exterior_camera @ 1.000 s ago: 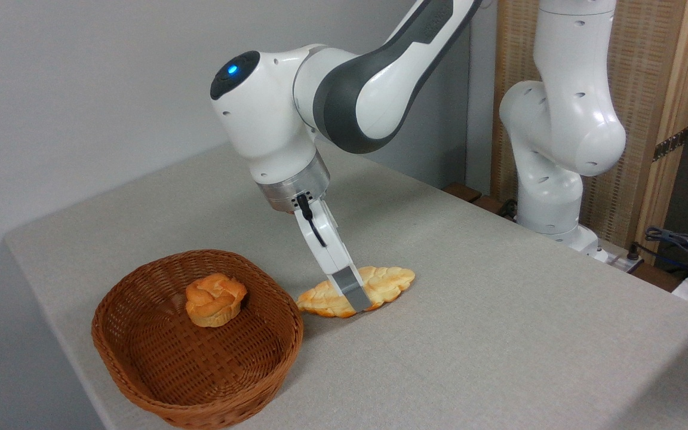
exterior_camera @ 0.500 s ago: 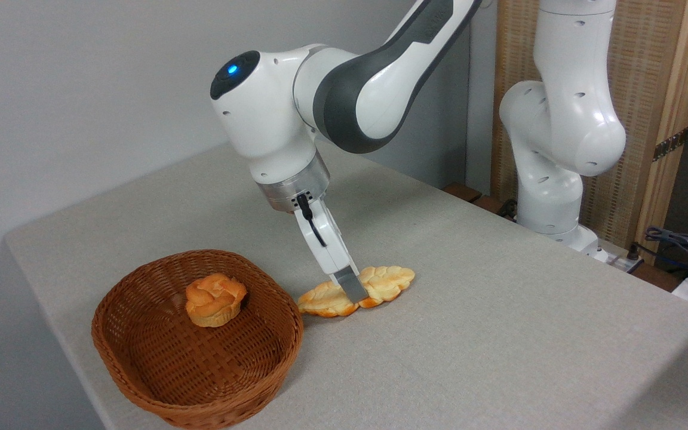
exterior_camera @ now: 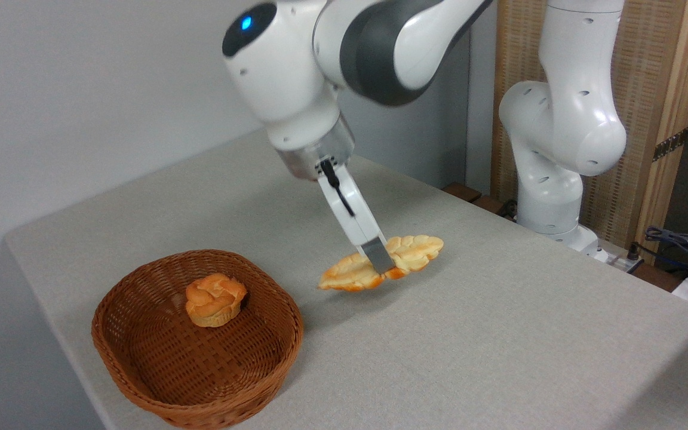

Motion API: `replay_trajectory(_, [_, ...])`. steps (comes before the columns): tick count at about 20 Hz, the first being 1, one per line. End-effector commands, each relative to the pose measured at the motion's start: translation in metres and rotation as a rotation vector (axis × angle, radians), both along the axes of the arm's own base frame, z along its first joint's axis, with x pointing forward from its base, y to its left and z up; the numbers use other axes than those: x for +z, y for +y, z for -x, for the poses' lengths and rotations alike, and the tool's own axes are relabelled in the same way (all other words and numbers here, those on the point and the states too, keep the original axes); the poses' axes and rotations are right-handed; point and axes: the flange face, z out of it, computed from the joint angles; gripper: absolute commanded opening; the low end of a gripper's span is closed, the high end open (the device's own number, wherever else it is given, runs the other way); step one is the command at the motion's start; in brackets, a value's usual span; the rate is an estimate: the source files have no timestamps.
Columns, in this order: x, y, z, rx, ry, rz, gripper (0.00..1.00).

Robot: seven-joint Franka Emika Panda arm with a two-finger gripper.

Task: Put bread into the basket
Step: 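Lift the loaf and carry it over the wicker basket, then lower the loaf into the basket and open the gripper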

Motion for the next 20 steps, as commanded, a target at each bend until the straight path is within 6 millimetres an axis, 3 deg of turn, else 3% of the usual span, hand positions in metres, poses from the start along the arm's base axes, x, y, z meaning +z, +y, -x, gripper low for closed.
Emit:
replay_trajectory(1, [0.035,0.011,-0.014,-0.015,-0.064,0.015,0.33])
replay_trajectory(4, [0.055,0.006,-0.034,0.016,-0.200,0.063,0.33])
replay_trajectory(7, [0.058,0.001,-0.053,0.122,-0.317,0.094,0.33])
replay_trajectory(10, [0.061,-0.006,-0.071,0.232,-0.434,0.126,0.42])
replay_trajectory(13, [0.059,-0.009,-0.086,0.294,-0.514,0.136,0.45])
replay_trajectory(17, [0.060,-0.011,-0.101,0.454,-0.603,0.183,0.72])
replay_trajectory(18, [0.057,-0.014,-0.102,0.460,-0.601,0.180,0.96])
replay_trajectory(20, [0.057,-0.014,-0.102,0.451,-0.602,0.178,1.00])
